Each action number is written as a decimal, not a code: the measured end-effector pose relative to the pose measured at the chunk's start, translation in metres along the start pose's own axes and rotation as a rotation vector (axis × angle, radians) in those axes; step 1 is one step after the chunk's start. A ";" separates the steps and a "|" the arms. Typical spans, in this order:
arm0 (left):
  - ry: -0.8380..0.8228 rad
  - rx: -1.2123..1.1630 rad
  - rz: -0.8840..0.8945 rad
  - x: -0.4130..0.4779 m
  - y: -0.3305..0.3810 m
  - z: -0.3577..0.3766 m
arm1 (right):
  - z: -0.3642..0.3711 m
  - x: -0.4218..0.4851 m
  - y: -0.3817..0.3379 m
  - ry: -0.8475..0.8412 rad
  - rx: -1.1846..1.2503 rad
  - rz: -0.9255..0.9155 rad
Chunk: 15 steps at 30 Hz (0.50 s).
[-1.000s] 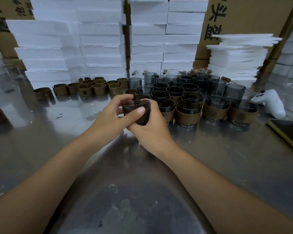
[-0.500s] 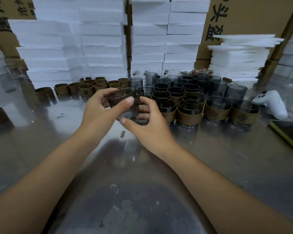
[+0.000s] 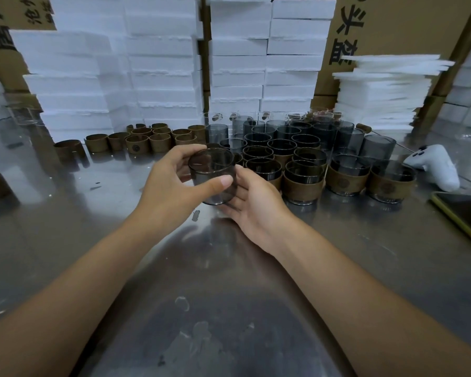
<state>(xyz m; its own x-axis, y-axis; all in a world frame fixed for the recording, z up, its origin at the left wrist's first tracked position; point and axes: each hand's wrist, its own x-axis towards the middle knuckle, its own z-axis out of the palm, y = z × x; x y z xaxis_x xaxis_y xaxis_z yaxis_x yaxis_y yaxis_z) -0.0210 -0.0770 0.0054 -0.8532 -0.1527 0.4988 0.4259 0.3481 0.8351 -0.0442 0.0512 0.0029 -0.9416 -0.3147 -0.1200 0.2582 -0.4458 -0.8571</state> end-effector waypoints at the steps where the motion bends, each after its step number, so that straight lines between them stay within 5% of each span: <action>1: -0.010 -0.009 0.004 0.000 0.000 0.000 | 0.001 -0.001 0.000 -0.012 0.021 0.024; 15: -0.024 -0.063 0.046 -0.002 0.004 0.001 | -0.001 -0.001 0.003 -0.205 -0.009 0.220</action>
<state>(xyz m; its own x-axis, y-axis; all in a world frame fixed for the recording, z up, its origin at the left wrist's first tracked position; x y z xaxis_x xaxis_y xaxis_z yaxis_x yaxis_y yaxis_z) -0.0178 -0.0747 0.0072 -0.8390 -0.1154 0.5317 0.4821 0.2950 0.8249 -0.0425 0.0514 0.0001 -0.7997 -0.5660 -0.2006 0.4486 -0.3410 -0.8261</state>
